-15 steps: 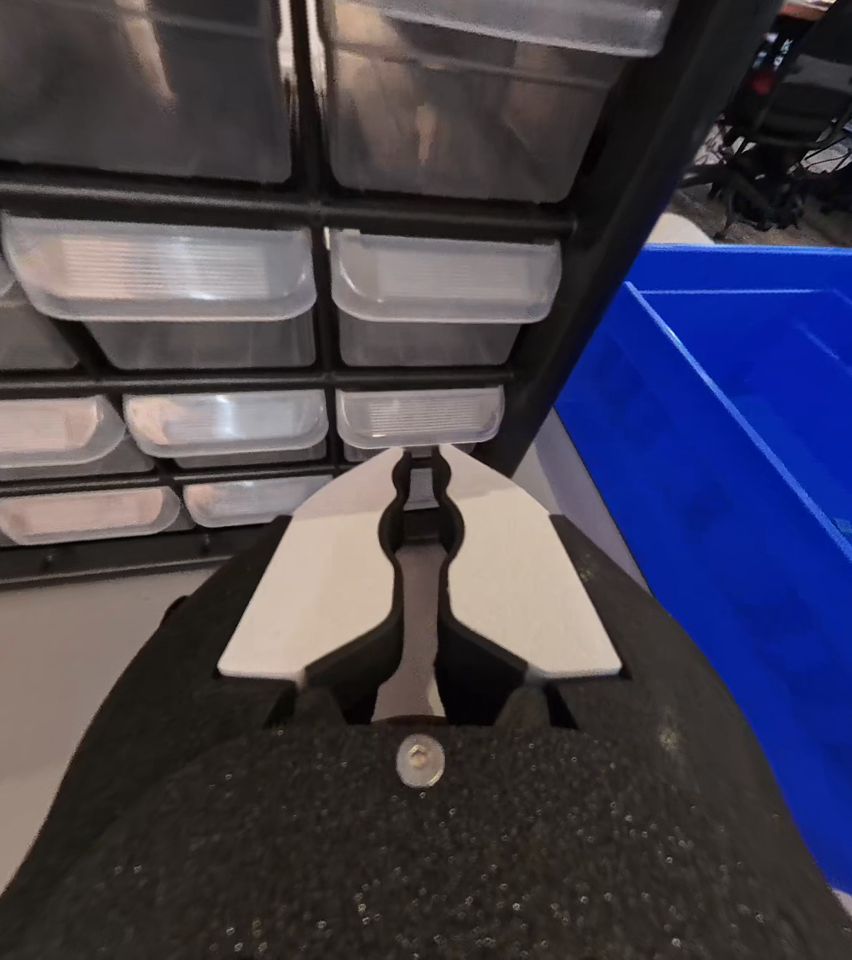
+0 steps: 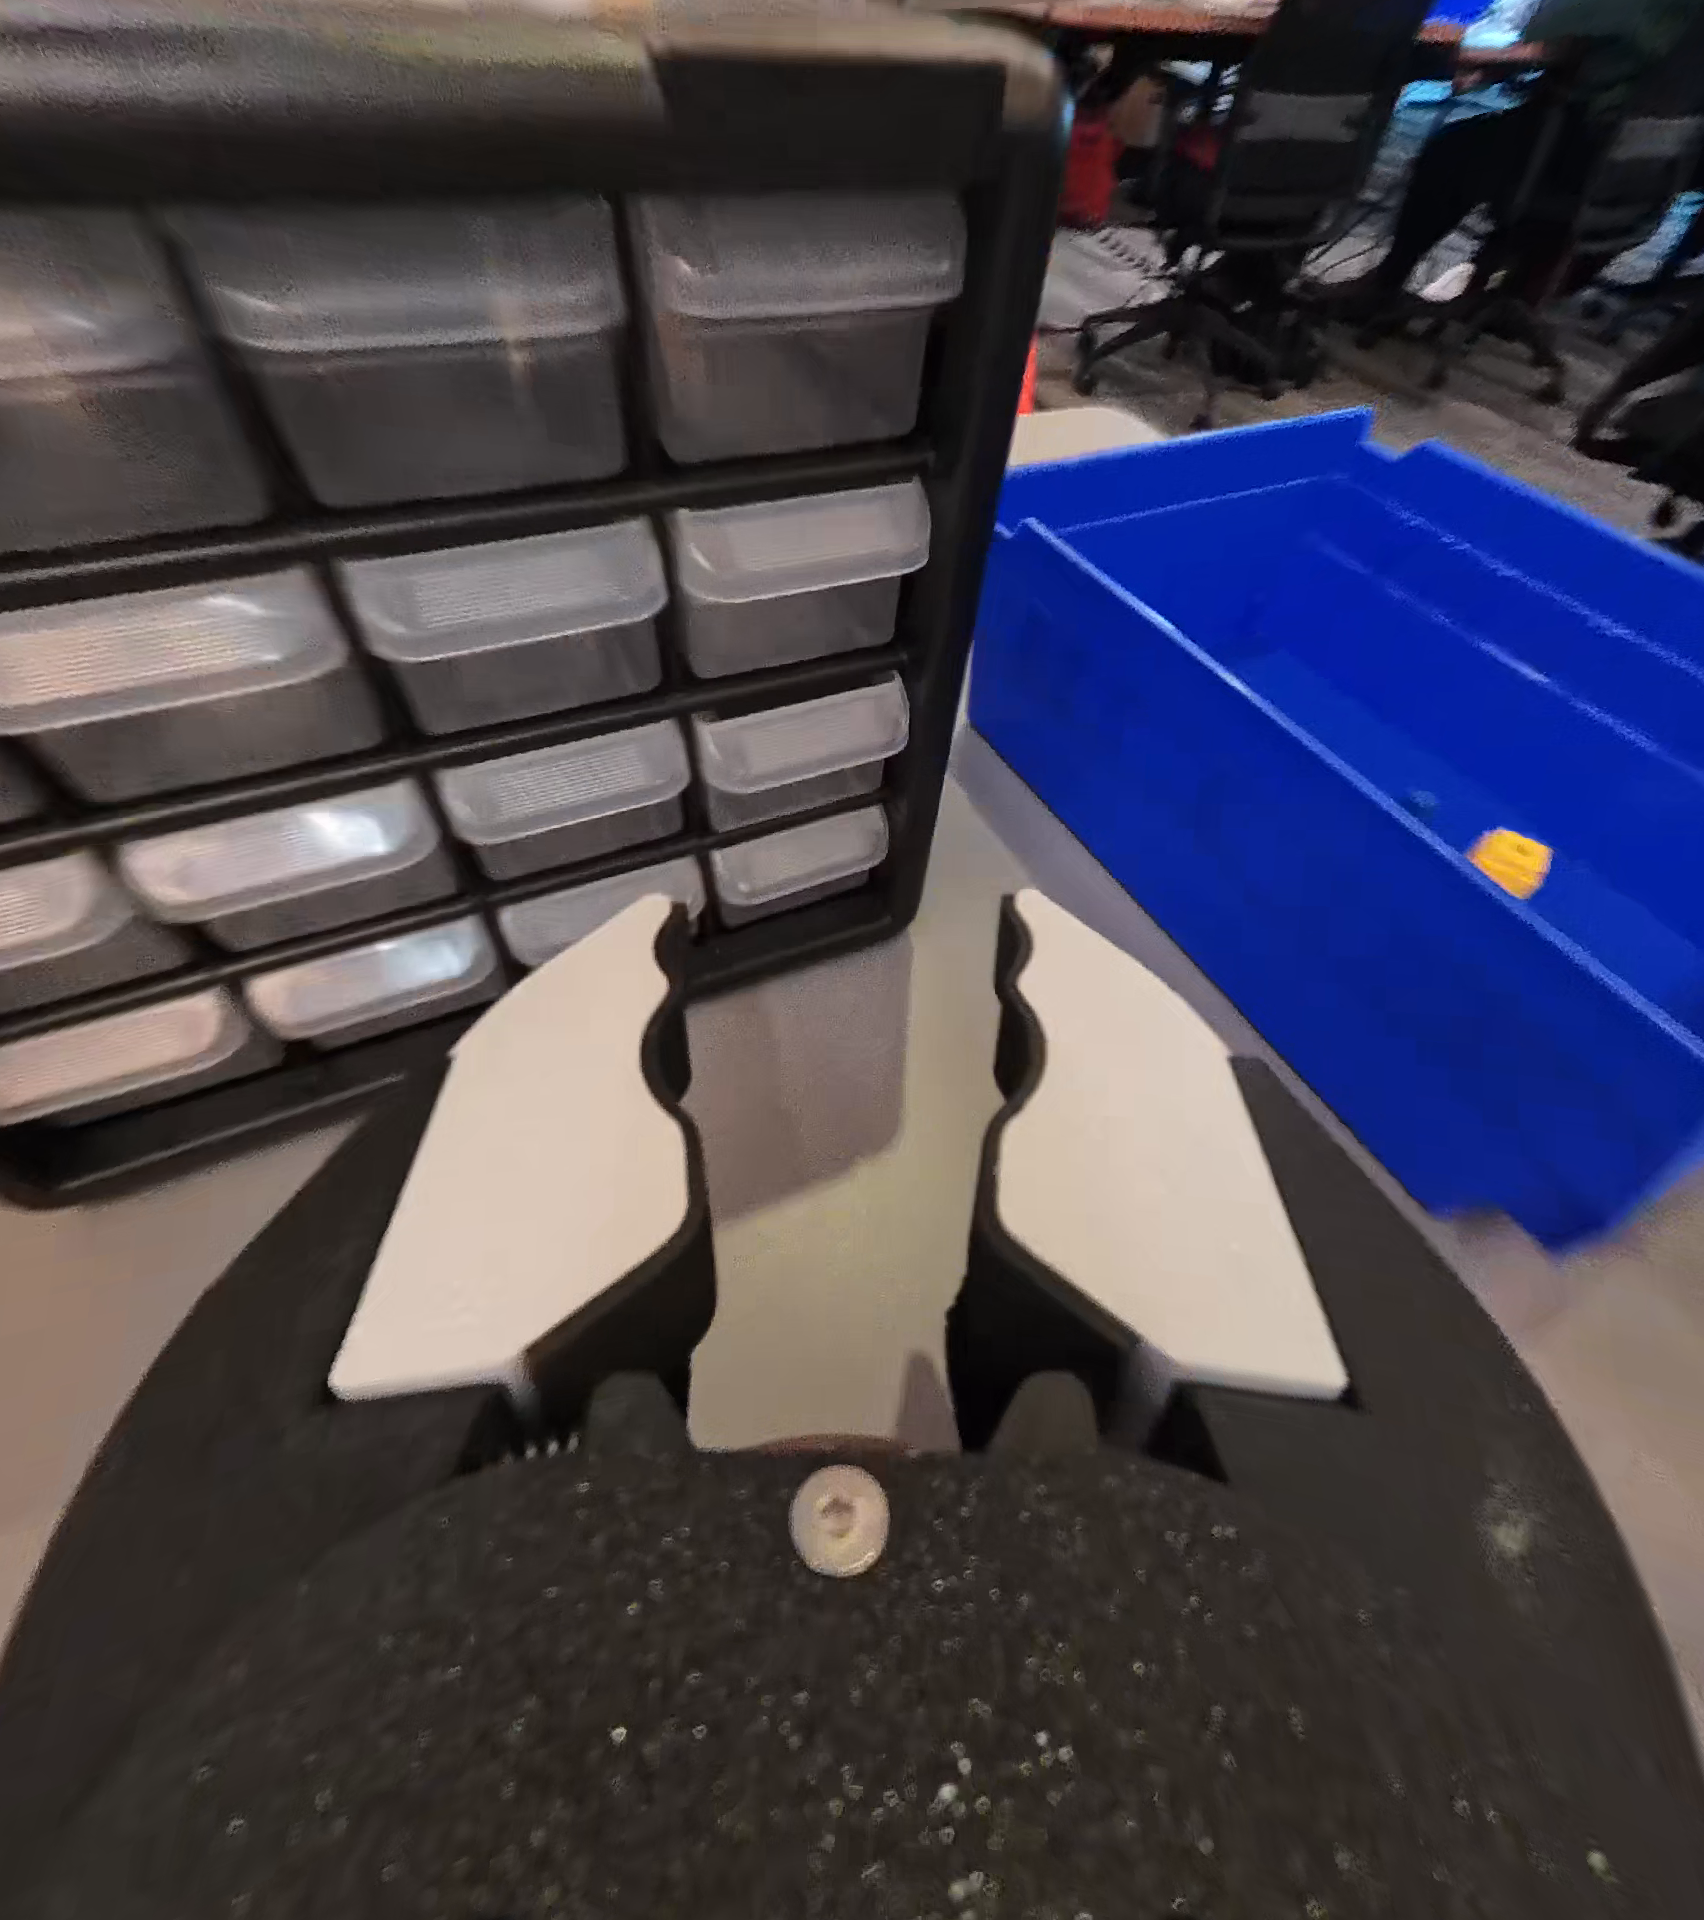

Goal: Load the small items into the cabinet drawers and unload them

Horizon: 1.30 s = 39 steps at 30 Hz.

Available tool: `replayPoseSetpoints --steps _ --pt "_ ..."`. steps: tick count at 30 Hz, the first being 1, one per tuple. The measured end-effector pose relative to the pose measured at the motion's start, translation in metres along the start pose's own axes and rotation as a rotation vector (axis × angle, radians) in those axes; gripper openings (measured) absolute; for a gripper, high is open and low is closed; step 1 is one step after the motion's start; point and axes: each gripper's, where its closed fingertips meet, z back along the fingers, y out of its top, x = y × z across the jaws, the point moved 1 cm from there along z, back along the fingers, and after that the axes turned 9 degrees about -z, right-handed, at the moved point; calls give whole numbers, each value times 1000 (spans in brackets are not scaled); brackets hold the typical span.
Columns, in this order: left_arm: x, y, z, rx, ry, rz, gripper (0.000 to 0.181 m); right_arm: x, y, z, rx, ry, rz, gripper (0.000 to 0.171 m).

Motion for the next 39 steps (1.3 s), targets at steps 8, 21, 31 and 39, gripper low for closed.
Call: replayPoseSetpoints --steps 8,21,31,39 --pt "-68 -69 173 16 110 -26 78 11 -3 5 -20 -64 -31 30" --pt "-123 -112 262 65 208 150 79 25 -16 4 -88 -176 -42 30" --pt "-97 -124 235 19 162 76 79 33 -14 5 -79 -186 -57 30" --pt "65 -49 152 40 -229 6 81 84 7 33 42 -376 -108 43"
